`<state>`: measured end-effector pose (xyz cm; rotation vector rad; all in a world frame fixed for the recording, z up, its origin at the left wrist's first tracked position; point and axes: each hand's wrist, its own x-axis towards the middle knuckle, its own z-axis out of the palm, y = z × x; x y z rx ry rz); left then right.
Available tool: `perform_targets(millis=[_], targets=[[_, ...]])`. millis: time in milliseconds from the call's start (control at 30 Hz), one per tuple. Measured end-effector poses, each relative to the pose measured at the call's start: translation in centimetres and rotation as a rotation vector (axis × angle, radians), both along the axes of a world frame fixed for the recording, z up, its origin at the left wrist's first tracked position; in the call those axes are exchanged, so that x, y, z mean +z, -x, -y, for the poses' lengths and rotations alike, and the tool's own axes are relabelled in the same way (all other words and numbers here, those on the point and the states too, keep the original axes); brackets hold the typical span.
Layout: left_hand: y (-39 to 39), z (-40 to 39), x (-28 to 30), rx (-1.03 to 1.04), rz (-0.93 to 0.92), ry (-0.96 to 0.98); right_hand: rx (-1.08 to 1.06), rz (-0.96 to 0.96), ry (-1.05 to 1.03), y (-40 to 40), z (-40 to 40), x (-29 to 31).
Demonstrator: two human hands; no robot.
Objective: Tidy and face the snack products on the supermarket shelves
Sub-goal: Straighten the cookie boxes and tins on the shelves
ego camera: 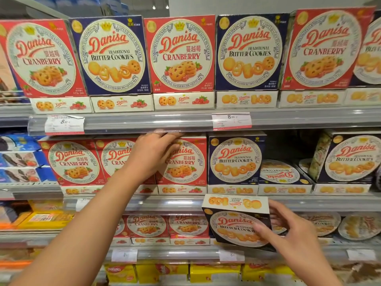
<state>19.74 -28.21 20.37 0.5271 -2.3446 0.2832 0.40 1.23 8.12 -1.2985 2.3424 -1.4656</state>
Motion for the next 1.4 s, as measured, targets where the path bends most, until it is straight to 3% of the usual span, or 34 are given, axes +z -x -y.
perform_targets(millis=[300,600,833,933,1000,1133,1200,1333,1400], targets=[[0.3,-0.7,-1.2,0.146,0.086,0.129,0.014,0.014,0.049,0.0,0.2,-0.2],[0.5,-0.9,-1.2,0.155,0.059,0.191,0.033,-0.001,0.091,0.3,-0.4,-0.4],[0.3,-1.8,-2.4,0.053,-0.011,0.266,0.027,0.076,0.169,1.2,-1.6,-0.2],[0.6,-4.2,-3.4,-0.105,-0.078,0.299,0.057,0.150,0.217,2.6,-3.0,0.3],[1.3,-7.0,-4.6,-0.252,-0.117,0.156,0.077,0.200,0.250,3.5,-4.0,0.4],[3.1,-13.2,-7.0,-0.406,-0.096,-0.553,0.126,0.281,0.356,4.2,-5.3,1.0],[4.3,-14.9,-8.6,-0.484,-0.115,-0.788,0.139,0.307,0.407,4.3,-5.7,1.3],[6.1,-16.9,-10.0,-0.535,-0.148,-0.967,0.172,0.277,0.416,4.7,-6.7,1.6],[6.8,-17.5,-10.4,-0.512,-0.180,-0.983,0.064,0.125,0.352,4.8,-7.3,2.3]])
